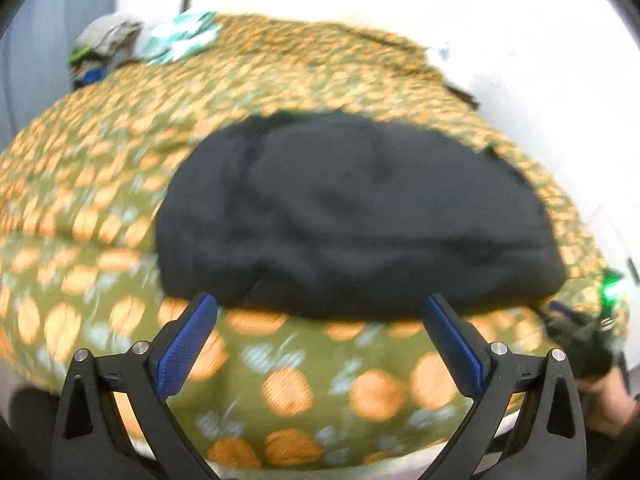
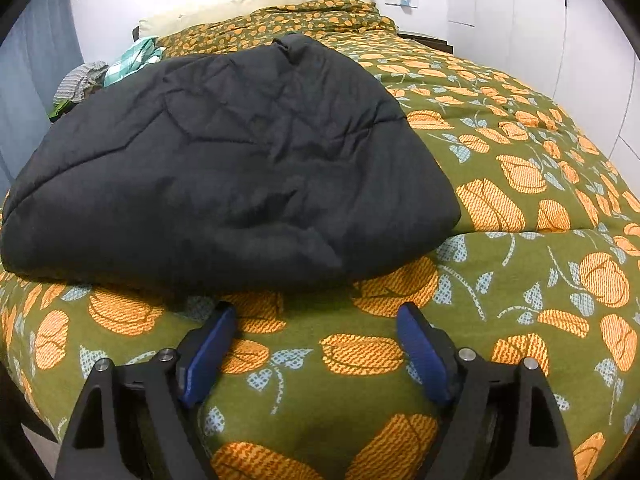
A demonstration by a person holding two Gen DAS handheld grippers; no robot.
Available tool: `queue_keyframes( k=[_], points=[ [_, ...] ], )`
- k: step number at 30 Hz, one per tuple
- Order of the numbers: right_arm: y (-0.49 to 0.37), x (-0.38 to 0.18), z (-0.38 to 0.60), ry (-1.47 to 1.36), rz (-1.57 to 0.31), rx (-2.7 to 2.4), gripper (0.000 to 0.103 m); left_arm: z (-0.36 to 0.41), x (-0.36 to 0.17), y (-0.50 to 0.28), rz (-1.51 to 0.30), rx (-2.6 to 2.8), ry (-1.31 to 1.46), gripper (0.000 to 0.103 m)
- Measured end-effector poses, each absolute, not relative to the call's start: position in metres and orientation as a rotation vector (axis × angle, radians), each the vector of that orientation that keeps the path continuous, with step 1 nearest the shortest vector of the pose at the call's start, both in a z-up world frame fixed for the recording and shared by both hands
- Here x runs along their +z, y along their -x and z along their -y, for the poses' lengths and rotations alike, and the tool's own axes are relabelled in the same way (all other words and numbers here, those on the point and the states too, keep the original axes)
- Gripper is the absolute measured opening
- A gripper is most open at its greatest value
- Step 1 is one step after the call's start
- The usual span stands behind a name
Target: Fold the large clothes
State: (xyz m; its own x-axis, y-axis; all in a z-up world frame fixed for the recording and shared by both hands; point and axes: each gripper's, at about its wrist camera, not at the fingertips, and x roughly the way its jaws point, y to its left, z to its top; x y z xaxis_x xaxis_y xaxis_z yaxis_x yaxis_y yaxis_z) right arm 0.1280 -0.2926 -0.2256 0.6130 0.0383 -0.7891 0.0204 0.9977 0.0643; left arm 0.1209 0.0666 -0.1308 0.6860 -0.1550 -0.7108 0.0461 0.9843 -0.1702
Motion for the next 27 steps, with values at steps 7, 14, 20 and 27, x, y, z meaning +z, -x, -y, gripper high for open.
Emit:
queue_keyframes(
  k=[7, 14, 20, 27],
  points=[
    [-0.13, -0.226, 0.292, -0.062, -0.909, 0.021, 0.087, -0.041, -0.099, -0.244, -0.855, -0.237, 0.241, 0.102],
    [-0.128, -0.226, 0.292, -0.061, -0.902, 0.026, 0.087, -0.007, -0.13, -0.339, -1.011, -0.202, 0.227, 0.102],
    [-0.124, -0.227, 0.295, -0.058, -0.896, 0.046, 0.087, 0.009, -0.16, -0.311, -1.032, -0.215, 0.091, 0.102],
    [-0.123, -0.228, 0.295, -0.061, -0.891, 0.063, 0.087, 0.004, -0.151, -0.248, -0.976, -0.24, 0.029, 0.102]
  ],
)
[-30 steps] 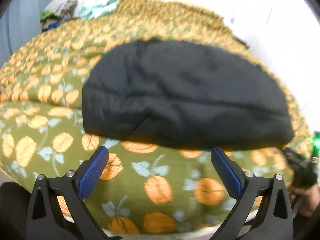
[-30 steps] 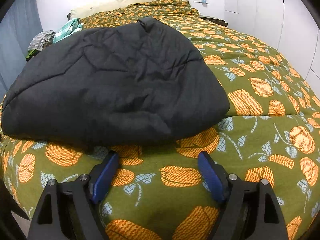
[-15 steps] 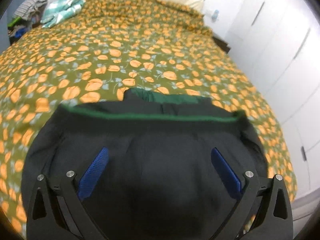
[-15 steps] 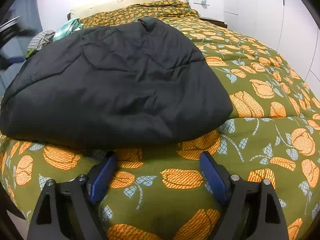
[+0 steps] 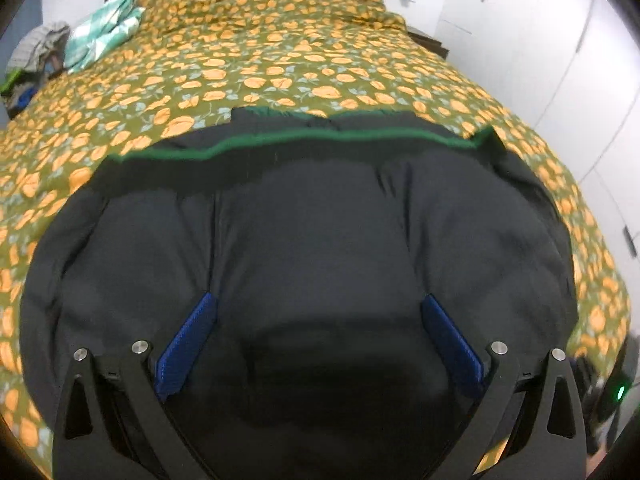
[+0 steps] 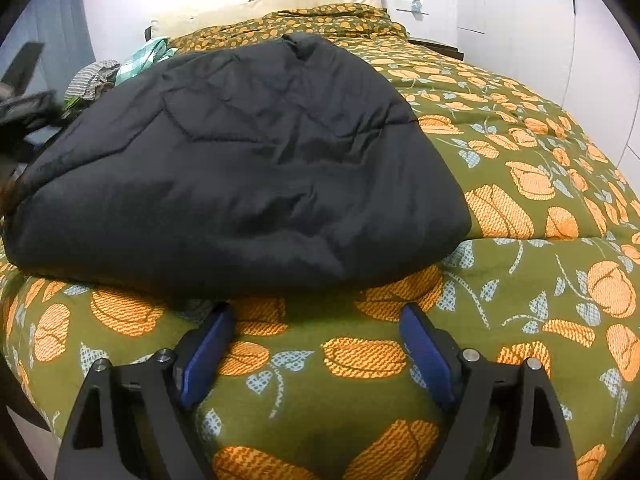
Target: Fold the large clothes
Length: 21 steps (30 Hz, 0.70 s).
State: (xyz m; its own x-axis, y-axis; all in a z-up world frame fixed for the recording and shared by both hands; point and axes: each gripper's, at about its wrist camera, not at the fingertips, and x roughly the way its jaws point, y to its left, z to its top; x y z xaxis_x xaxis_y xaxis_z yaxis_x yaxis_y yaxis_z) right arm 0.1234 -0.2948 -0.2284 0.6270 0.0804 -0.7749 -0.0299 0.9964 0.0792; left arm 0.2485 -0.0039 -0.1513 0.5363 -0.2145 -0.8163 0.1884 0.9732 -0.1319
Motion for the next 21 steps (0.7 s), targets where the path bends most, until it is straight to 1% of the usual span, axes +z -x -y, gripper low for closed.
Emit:
queue_keyframes(
  k=[8, 13, 21],
  points=[
    [-0.125, -0.228, 0.296, -0.062, -0.894, 0.059, 0.087, 0.008, -0.159, -0.207, -0.932, -0.226, 0.003, 0.102],
    [-0.127, -0.229, 0.293, -0.058, -0.898, 0.041, 0.087, 0.022, -0.177, -0.217, -0.966, -0.217, -0.093, 0.103],
    [-0.129, -0.23, 0.288, -0.042, -0.888, 0.024, 0.087, 0.019, -0.186, -0.218, -0.958, -0.234, -0.097, 0.102]
  ],
)
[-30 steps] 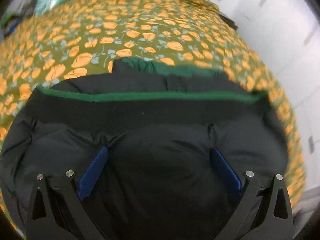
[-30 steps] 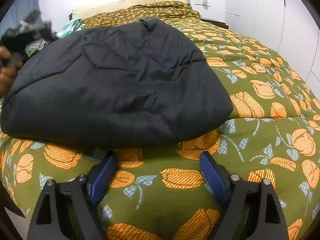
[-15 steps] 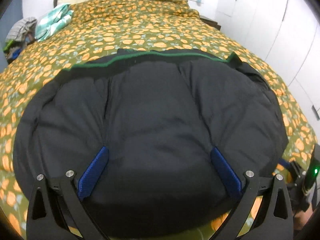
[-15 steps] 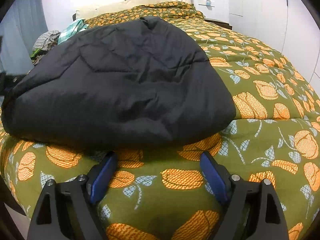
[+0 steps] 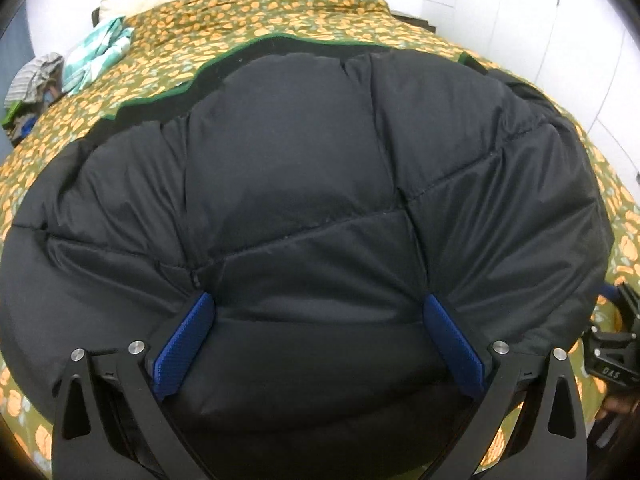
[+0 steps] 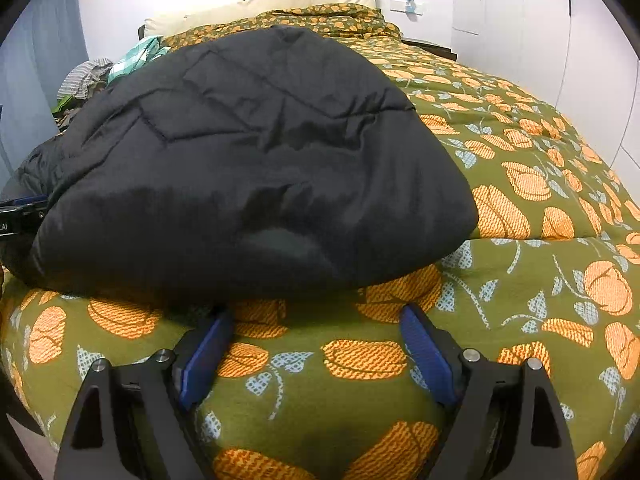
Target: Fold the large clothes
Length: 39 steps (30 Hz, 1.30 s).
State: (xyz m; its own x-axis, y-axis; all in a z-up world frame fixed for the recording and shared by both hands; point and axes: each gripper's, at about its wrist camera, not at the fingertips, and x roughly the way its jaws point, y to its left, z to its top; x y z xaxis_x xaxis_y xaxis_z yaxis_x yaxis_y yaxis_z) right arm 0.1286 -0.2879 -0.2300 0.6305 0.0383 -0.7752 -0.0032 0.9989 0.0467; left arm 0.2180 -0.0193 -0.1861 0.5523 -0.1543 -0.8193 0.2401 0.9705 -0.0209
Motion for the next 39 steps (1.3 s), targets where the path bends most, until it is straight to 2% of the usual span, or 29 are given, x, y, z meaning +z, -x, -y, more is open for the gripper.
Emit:
queue_keyframes(
  k=[11, 39],
  points=[
    [-0.127, -0.232, 0.287, -0.043, -0.886, 0.025, 0.087, 0.021, -0.172, -0.207, -1.001, -0.22, -0.077, 0.102],
    [-0.127, -0.228, 0.288, -0.048, -0.906, 0.032, 0.087, 0.011, -0.144, -0.16, -0.951, -0.287, 0.035, 0.102]
  ],
)
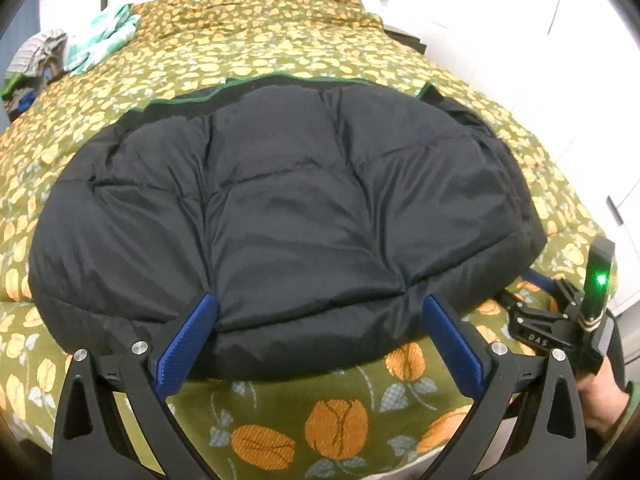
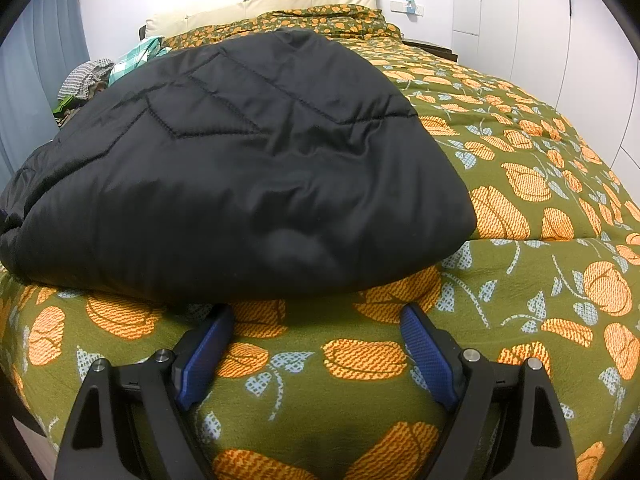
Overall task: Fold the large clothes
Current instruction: 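Grasp the folded jacket edge with both grippers and fold it over again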
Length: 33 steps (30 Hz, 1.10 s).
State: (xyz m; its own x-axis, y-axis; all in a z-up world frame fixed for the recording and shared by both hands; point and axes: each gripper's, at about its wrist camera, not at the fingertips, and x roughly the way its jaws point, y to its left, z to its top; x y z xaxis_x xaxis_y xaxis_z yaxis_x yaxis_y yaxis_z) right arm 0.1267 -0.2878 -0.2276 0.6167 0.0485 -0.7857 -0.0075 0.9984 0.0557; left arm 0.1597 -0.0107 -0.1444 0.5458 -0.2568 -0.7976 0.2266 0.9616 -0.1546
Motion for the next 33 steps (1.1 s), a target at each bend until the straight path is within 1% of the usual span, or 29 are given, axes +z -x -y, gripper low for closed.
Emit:
queue_keyframes(
  k=[3, 7, 11, 13, 15, 17, 20, 22, 23, 24, 25, 27, 28, 29, 30, 33],
  points=[
    [-0.125, -0.209, 0.298, -0.118, -0.906, 0.05, 0.087, -0.002, -0.139, -0.154, -0.94, -0.309, 0.067, 0.102],
    [-0.121, -0.191, 0.334, -0.319, -0.837, 0.054, 0.087, -0.005, -0.138, -0.161, -0.935, -0.309, 0.058, 0.102],
    [-0.138, -0.201, 0.371, -0.488, -0.874, -0.005, 0.087, 0.001, -0.13, -0.178, -0.895, -0.264, 0.045, 0.102],
    [-0.147, -0.202, 0.38, -0.553, -0.864, 0.035, 0.087, 0.003, -0.126, -0.189, -0.88, -0.239, 0.055, 0.102],
    [-0.161, -0.211, 0.386, -0.683, -0.881, 0.146, 0.087, 0.006, -0.125, -0.196, -0.875, -0.246, 0.067, 0.102],
    [-0.172, -0.225, 0.386, -0.796, -0.938, 0.168, 0.087, 0.012, -0.124, -0.196, -0.852, -0.27, 0.051, 0.102],
    [-0.185, -0.234, 0.379, -0.899, -0.942, 0.224, 0.088, 0.021, -0.126, -0.188, -0.836, -0.362, 0.031, 0.102],
    [-0.196, -0.237, 0.371, -0.921, -0.96, 0.238, 0.088, 0.035, -0.139, -0.188, -0.867, -0.421, -0.029, 0.102],
    [-0.2, -0.24, 0.369, -0.924, -0.959, 0.238, 0.087, 0.04, -0.147, -0.192, -0.904, -0.437, -0.046, 0.102],
    [-0.204, -0.244, 0.368, -0.936, -0.957, 0.237, 0.086, 0.045, -0.162, -0.2, -0.979, -0.449, -0.059, 0.102],
    [-0.206, -0.247, 0.368, -0.959, -0.954, 0.231, 0.083, 0.047, -0.174, -0.205, -1.024, -0.451, -0.071, 0.102],
    [-0.209, -0.25, 0.367, -1.001, -0.948, 0.236, 0.05, 0.05, -0.18, -0.206, -1.015, -0.459, -0.1, 0.103],
    [-0.209, -0.246, 0.365, -0.992, -0.941, 0.228, 0.045, 0.05, -0.181, -0.207, -1.019, -0.463, -0.103, 0.103],
    [-0.209, -0.242, 0.365, -0.985, -0.927, 0.236, 0.032, 0.048, -0.181, -0.209, -1.023, -0.467, -0.093, 0.103],
    [-0.207, -0.233, 0.364, -0.978, -0.905, 0.255, 0.028, 0.045, -0.181, -0.21, -1.027, -0.472, -0.074, 0.103],
    [-0.206, -0.204, 0.355, -0.917, -0.864, 0.287, 0.025, 0.038, -0.182, -0.208, -1.027, -0.486, -0.041, 0.103]
  ],
)
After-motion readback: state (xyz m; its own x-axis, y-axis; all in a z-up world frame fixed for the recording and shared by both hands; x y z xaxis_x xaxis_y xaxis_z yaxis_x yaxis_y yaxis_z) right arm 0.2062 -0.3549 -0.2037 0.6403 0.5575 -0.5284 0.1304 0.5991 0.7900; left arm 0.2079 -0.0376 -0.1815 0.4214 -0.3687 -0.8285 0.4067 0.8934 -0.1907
